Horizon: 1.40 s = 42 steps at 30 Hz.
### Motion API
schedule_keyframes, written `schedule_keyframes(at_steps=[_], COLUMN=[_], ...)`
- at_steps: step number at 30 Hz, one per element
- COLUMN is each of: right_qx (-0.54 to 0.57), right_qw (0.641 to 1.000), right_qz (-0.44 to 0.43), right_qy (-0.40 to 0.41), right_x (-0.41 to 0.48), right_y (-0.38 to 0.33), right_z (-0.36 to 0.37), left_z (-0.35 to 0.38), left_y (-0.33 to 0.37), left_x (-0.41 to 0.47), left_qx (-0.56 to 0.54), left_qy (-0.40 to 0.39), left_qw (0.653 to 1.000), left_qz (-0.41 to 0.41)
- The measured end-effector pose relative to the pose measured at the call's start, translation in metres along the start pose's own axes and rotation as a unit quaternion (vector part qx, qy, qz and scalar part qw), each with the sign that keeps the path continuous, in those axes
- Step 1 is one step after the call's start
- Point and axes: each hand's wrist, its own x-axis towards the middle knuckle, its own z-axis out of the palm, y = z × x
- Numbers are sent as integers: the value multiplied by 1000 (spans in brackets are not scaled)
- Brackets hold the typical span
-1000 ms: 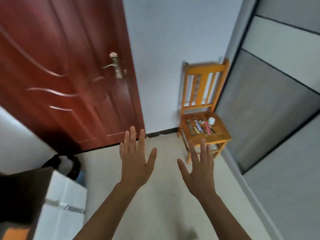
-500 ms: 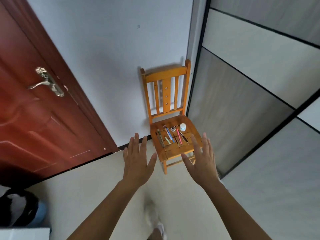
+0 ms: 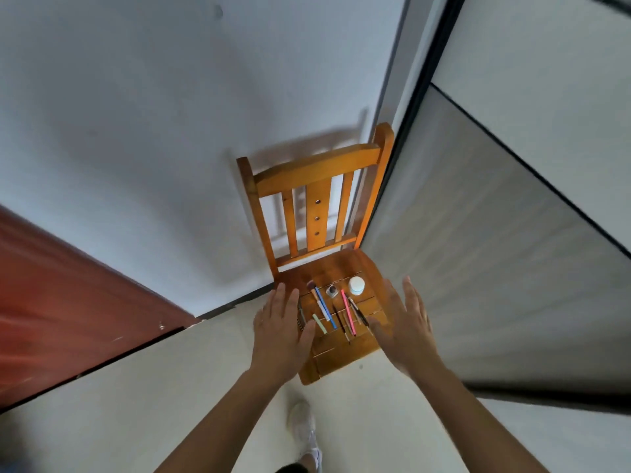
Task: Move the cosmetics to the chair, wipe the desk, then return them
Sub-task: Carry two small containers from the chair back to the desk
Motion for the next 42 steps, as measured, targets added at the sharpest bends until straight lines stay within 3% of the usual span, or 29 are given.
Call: schedule_keyframes(at_steps=[6,15,25,29,34,42], right_qx=[15,-1,13,64,147,237], right_qw=[998,989,991,993,987,952], right_qz=[15,-9,-79,-77,-72,-195], right_qy=[-56,-148,-106,-67,-4,10], right_x=[85,192,251,251,228,166], right_y=[40,123,174,171,136,19], right_z=[41,185,271,258,185,-6], left_z=[64,246,341,324,245,13], left_y=[7,-14,-29,-23,-4,56], left_x=[79,177,230,223,184,86], left_qx=[-8,-55,-43,-77,-120,-167], left_qy=[-31,-100,51,95,144,268], left_qw=[999,991,998,992,981,945], left_qz=[-16,-66,-13,-16,-58,-89])
